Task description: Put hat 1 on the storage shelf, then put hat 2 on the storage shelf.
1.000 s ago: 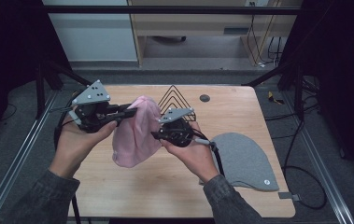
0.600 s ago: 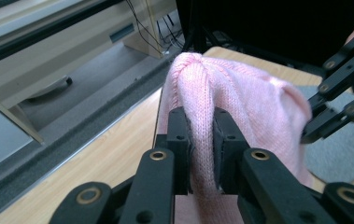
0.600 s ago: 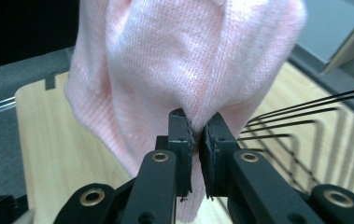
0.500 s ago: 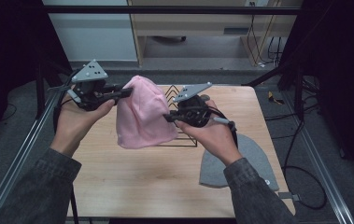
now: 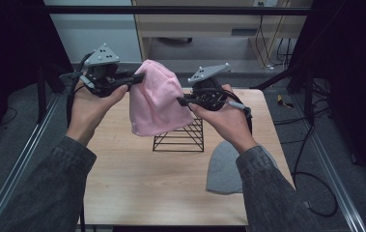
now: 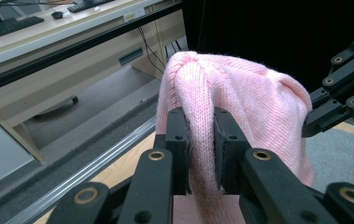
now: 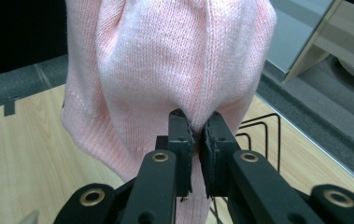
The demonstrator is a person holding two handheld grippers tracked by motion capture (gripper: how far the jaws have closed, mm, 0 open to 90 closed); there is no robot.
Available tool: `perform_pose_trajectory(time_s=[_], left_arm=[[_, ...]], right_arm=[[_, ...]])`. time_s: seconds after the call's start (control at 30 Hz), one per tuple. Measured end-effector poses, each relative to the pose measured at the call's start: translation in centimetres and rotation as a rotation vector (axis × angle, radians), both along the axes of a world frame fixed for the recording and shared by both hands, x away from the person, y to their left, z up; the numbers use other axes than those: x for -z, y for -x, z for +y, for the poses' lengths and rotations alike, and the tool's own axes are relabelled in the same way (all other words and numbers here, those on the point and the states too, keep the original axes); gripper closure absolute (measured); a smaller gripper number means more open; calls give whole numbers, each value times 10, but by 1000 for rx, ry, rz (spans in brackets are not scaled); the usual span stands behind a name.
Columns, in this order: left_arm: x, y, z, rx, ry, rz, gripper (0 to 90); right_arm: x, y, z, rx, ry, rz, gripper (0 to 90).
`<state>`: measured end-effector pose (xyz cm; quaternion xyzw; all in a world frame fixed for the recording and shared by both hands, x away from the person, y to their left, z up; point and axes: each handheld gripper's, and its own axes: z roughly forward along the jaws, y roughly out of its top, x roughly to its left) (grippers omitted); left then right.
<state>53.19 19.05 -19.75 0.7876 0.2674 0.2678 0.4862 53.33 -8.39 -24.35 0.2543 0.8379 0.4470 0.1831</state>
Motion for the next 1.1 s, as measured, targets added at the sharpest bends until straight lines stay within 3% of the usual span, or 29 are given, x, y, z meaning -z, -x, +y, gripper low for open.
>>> perform_pose_trajectory(time_s=[0.27, 0.57, 1.1], left_arm=[[-10, -13, -9, 1, 7, -36, 781], [-17, -40, -22, 7, -9, -83, 778], [0, -58, -38, 11, -9, -49, 779]], right_arm=[[-3, -9, -7, 17, -24, -11, 836], [-9, -27, -16, 56, -40, -33, 836], [4, -40, -28, 97, -37, -12, 838]])
